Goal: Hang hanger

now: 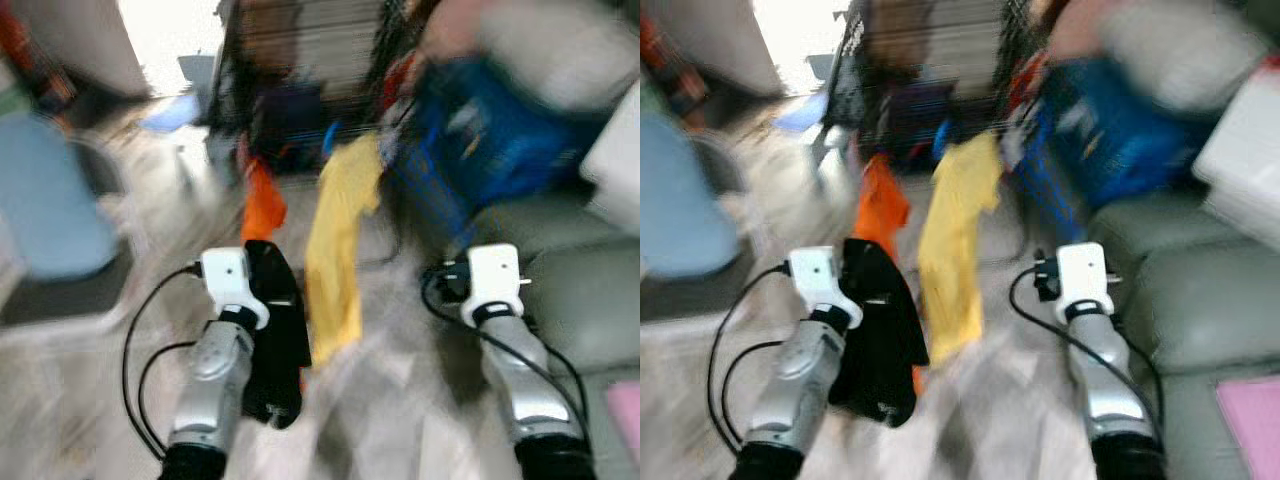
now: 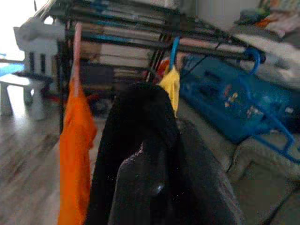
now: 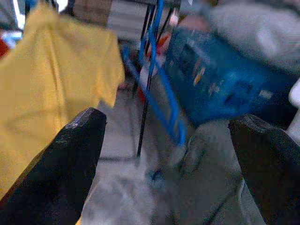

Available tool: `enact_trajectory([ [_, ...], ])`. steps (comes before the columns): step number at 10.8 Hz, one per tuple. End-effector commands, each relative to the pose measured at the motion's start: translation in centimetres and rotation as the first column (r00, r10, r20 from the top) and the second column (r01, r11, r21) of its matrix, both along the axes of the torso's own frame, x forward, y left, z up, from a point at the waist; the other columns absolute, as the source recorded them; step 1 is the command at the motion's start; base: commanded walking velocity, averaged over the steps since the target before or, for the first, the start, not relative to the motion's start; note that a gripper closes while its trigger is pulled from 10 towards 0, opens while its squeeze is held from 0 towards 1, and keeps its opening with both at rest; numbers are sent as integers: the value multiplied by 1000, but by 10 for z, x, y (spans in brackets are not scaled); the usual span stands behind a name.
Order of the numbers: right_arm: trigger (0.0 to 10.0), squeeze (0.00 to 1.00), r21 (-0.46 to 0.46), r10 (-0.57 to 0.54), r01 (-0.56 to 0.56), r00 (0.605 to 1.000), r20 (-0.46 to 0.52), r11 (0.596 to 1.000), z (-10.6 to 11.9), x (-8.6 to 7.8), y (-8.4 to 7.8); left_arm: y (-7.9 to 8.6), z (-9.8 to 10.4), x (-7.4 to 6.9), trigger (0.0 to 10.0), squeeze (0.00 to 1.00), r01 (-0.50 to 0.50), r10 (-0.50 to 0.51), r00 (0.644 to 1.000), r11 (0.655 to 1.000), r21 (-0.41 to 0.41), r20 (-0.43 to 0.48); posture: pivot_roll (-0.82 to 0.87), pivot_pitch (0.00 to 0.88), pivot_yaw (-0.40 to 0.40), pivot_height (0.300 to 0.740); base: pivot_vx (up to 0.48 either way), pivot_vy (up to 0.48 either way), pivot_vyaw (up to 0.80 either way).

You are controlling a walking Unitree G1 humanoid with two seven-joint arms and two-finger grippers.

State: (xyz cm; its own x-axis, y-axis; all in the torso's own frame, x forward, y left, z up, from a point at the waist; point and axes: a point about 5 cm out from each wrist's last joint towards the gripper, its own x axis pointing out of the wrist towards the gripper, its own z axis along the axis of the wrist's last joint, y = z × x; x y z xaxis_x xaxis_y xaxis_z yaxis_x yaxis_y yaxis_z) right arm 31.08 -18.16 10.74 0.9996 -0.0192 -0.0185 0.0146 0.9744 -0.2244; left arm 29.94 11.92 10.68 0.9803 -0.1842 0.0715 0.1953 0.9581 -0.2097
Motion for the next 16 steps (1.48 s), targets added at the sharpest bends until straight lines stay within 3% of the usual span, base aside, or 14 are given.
enact_trajectory([
  [1,10000,0,11,35,-35,999,4,999,2,2,11,9,3,1,10000,0,-34,34,999,999,6,15,-135,0,47,740,337,0,0],
  [5,10000,0,14,50,-50,999,-5,999,-1,2,15,9,4,2,10000,0,-30,30,999,1000,9,18,-137,0,55,740,343,0,0],
  [13,10000,0,19,75,-74,997,-34,997,-7,4,19,6,4,2,10000,0,-18,18,1000,1000,6,12,-133,0,61,740,331,339,0],
  [16,10000,0,22,69,-69,997,-43,997,-8,6,18,5,3,2,10000,0,-16,16,1000,1000,7,1,-132,0,60,740,195,0,0],
])
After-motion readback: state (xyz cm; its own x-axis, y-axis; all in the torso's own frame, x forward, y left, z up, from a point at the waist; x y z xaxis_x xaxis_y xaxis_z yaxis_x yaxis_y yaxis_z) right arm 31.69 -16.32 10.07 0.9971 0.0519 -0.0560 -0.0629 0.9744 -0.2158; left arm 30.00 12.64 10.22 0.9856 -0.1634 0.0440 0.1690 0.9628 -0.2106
